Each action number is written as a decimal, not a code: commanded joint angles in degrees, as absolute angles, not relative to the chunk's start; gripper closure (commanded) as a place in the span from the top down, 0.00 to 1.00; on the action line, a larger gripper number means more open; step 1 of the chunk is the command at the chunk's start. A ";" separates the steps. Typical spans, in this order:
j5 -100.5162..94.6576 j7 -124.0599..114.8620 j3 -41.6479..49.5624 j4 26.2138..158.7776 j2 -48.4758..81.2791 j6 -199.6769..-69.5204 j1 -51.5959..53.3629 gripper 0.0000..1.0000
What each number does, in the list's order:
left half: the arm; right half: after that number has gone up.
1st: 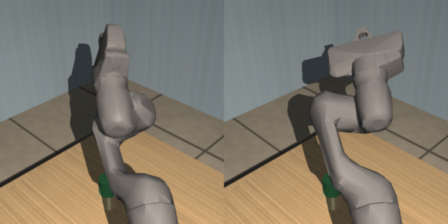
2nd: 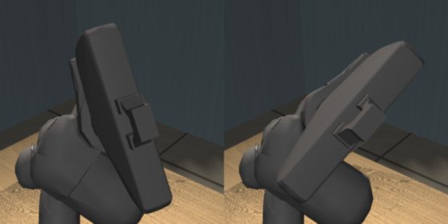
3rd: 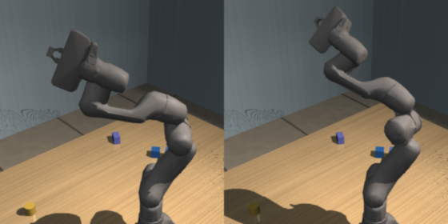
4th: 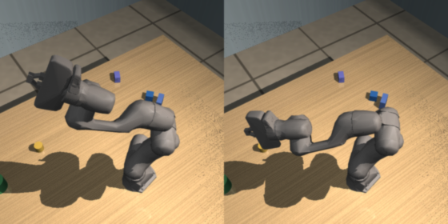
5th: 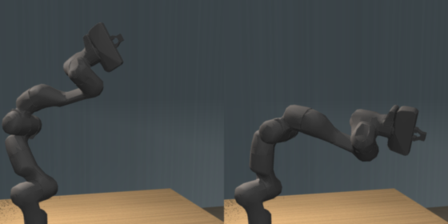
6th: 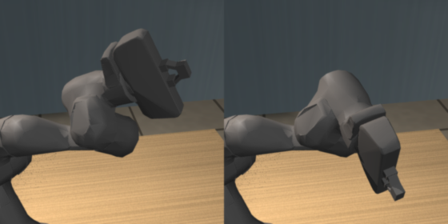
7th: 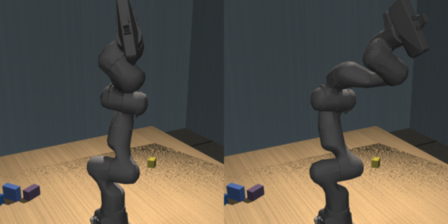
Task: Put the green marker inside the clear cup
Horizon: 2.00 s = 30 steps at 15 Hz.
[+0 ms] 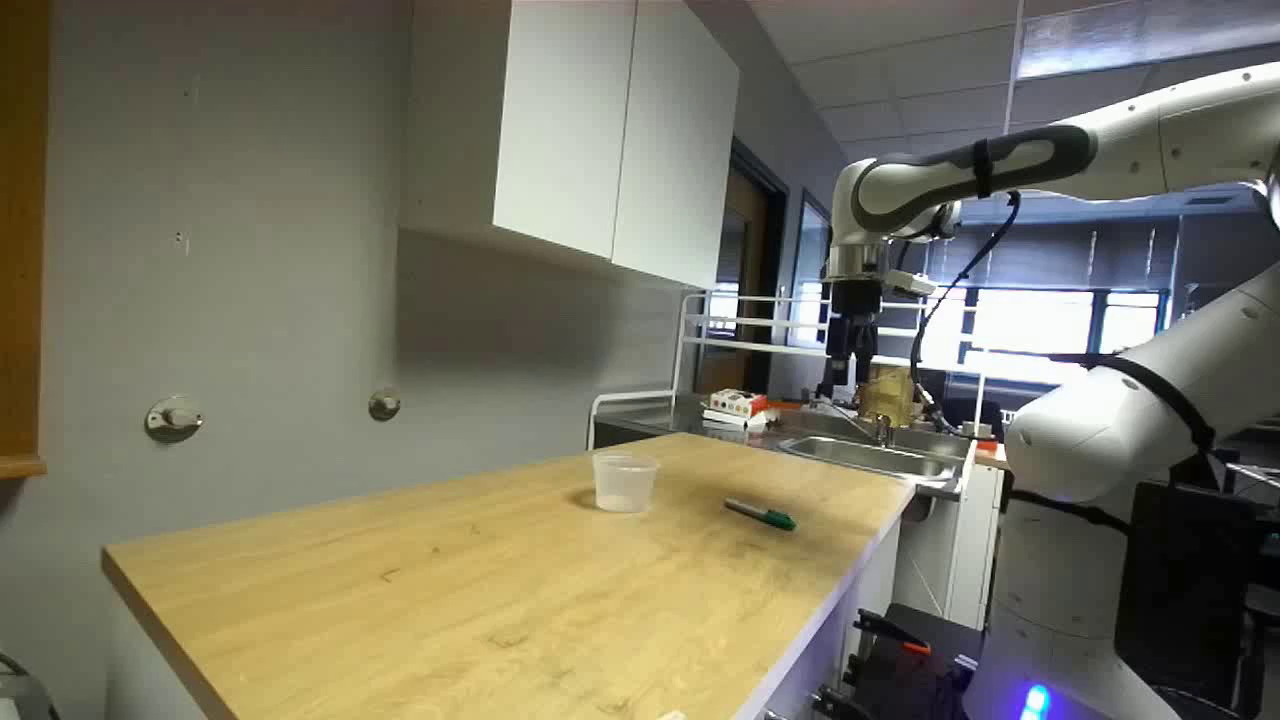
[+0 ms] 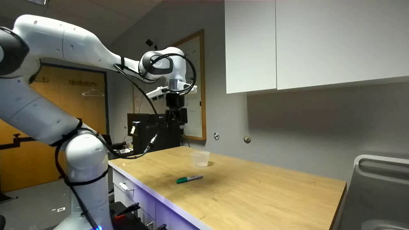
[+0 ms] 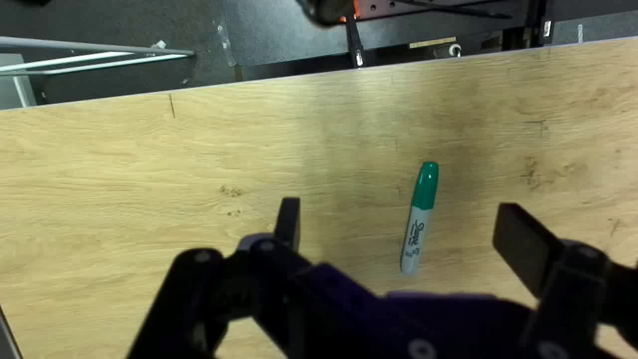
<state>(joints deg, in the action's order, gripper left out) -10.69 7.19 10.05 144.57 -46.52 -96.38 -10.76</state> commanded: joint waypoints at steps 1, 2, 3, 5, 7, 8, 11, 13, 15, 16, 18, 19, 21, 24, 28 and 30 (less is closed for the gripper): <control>-10.95 6.87 10.42 144.39 -46.56 -96.27 -10.20 1.00; -10.95 6.87 10.42 144.32 -46.60 -96.29 -10.20 1.00; -10.95 6.87 10.42 144.31 -46.66 -96.30 -10.19 1.00; -10.95 6.87 10.42 144.31 -46.68 -96.30 -10.19 1.00; -10.95 6.87 10.42 144.31 -46.69 -96.31 -10.19 1.00; -10.95 6.87 10.42 144.31 -46.69 -96.31 -10.19 1.00; -10.83 6.64 10.37 144.13 -45.96 -96.65 -10.09 1.00; -10.70 6.06 9.93 143.83 -43.95 -97.55 -9.66 1.00; -10.22 5.74 9.68 143.48 -41.66 -98.68 -8.96 1.00; -9.99 5.39 9.43 143.27 -39.95 -99.73 -8.60 1.00; -9.12 5.01 9.22 142.81 -36.75 -101.82 -7.74 1.00; -8.39 4.29 9.02 142.57 -34.75 -103.23 -7.38 1.00; -6.68 2.87 8.58 142.01 -31.08 -105.72 -6.83 1.00; -3.20 -0.14 7.49 140.53 -24.58 -108.50 -6.17 1.00; -2.16 -4.78 5.70 138.30 -17.00 -111.61 -6.36 1.00; -2.72 -6.88 5.27 137.29 -13.63 -112.96 -6.59 1.00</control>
